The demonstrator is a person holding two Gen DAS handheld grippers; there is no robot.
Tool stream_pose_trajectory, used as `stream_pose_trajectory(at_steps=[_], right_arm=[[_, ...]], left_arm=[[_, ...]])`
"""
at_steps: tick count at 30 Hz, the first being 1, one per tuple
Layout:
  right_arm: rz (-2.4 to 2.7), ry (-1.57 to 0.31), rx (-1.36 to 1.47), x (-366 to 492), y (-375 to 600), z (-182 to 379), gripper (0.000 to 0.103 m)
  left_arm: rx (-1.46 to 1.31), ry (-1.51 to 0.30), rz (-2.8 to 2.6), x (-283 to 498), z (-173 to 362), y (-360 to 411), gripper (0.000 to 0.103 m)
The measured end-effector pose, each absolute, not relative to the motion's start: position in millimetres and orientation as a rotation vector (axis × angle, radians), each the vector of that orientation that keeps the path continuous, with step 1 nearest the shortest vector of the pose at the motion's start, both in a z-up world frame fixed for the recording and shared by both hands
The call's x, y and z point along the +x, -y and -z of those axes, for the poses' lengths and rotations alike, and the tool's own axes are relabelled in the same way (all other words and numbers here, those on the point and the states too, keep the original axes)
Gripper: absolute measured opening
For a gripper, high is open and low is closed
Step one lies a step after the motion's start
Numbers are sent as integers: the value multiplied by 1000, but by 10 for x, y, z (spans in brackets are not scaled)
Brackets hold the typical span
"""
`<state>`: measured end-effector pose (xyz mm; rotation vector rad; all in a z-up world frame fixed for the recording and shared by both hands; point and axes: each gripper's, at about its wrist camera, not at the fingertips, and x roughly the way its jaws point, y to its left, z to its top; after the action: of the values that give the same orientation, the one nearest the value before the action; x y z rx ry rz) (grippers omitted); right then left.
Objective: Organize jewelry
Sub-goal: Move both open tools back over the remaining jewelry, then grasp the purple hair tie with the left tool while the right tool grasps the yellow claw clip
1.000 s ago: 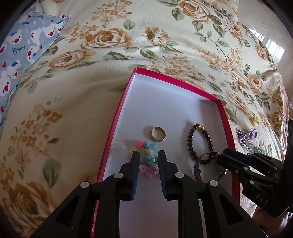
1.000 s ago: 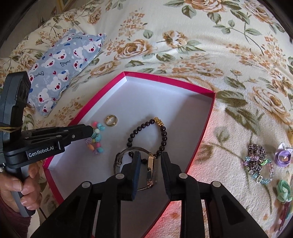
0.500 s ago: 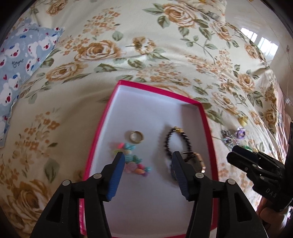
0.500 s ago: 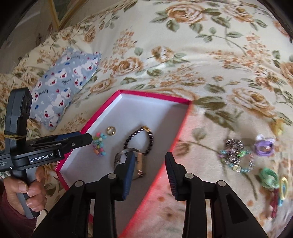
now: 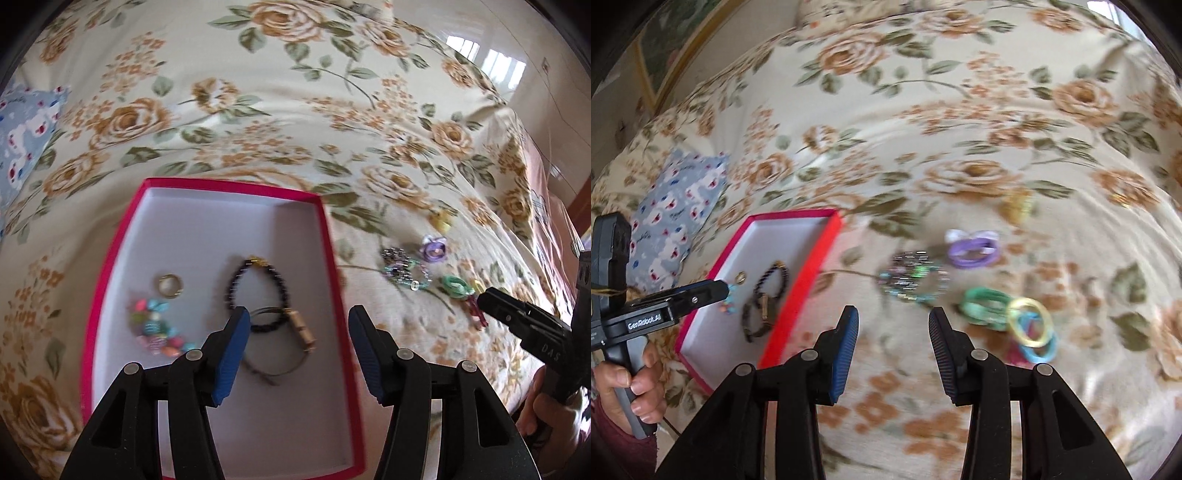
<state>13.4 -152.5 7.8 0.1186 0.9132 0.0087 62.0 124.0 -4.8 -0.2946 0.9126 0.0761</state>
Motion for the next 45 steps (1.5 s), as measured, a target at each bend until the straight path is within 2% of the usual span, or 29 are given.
stream_pose_trajectory(at_steps=[13, 24, 38, 40, 43, 45], right_arm=[[70, -882, 179, 91, 2043, -132, 41], [111, -873, 208, 482, 2443, -133, 41], [108, -929, 276, 1150, 2809, 130, 42], [104, -935, 278, 1204, 2814, 161, 43], [94, -942, 278, 1297, 2803, 210, 47], [90, -947, 273, 1360, 2784, 251, 47]], left_arm=[[-216, -938, 0, 1091, 66, -778, 55], [-154, -967, 95, 1770, 213, -352, 55], [-127, -1070, 203, 2889, 893, 153, 53], [-146, -1084, 224, 2972, 983, 168, 26], [-179, -1081, 248, 3019, 1031, 137, 11], [-192, -1079, 251, 3002, 1020, 95, 7]])
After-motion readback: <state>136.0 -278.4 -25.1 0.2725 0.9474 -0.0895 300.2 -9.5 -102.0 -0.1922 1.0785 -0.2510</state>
